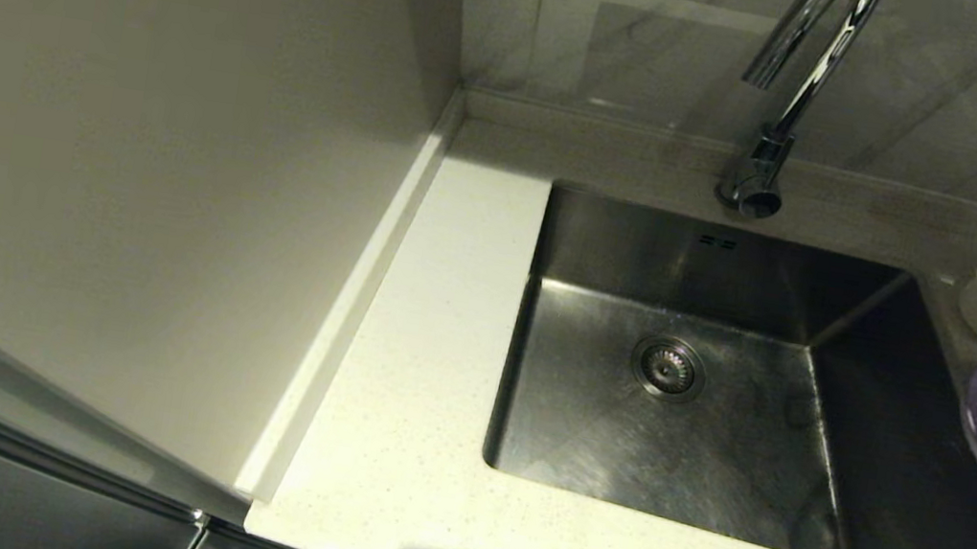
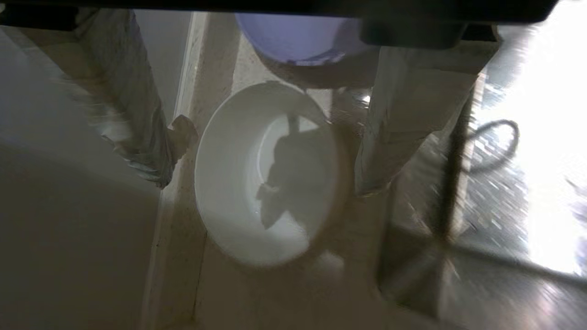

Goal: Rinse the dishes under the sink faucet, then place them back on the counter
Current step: Put a bowl into the sink

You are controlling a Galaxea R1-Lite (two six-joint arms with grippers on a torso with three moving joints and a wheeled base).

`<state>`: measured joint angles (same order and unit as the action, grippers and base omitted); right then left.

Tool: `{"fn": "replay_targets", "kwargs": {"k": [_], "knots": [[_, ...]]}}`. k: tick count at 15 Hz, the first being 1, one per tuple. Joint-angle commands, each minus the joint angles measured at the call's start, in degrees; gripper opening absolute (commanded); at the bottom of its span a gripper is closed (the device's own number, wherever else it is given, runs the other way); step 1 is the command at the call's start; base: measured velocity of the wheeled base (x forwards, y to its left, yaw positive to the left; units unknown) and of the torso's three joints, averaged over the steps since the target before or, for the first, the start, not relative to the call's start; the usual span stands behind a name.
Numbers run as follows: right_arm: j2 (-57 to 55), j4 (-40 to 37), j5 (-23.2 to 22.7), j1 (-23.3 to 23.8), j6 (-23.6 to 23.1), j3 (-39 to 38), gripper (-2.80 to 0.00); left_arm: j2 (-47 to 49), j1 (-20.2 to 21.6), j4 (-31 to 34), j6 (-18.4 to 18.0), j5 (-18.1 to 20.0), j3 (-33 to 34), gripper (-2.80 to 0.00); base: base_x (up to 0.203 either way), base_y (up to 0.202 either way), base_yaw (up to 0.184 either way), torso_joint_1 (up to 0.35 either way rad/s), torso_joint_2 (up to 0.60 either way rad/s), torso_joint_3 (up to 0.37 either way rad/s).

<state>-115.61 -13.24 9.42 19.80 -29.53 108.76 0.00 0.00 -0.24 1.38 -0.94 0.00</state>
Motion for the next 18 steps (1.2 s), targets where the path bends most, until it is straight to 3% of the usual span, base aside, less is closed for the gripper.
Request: {"fn": "replay_targets", "kwargs": {"k": [1,6,7,14,18], "knots": [[-3.7,0.0,0.1,1.0,-1.0,0.2,0.0,-0.1,0.0,0.0,0.0,0.0,0.0,-2.8,0.0,0.0,0.0,0.0,0.0,0.0],[-5.5,0.0,-0.4,1.1,-0.4,-0.2,0.0,-0.1,0.0,0.0,0.0,0.0,0.0,-2.8,0.0,0.0,0.0,0.0,0.0,0.0],[-5.5,0.0,-0.4,1.0,-0.4,-0.4,-2.8,-0.1,0.0,0.0,0.0,0.0,0.0,-2.8,0.0,0.0,0.0,0.0,0.0,0.0],[-5.0,0.3,-2.9,-0.1,-0.9,-0.1,-2.8,-0.1,0.0,0.0,0.0,0.0,0.0,-2.8,0.0,0.0,0.0,0.0,0.0,0.0],[-4.6,5.9,-3.0,-2.3,-0.6,-0.5,-2.8,-0.1,0.0,0.0,0.0,0.0,0.0,-2.8,0.0,0.0,0.0,0.0,0.0,0.0]]}}
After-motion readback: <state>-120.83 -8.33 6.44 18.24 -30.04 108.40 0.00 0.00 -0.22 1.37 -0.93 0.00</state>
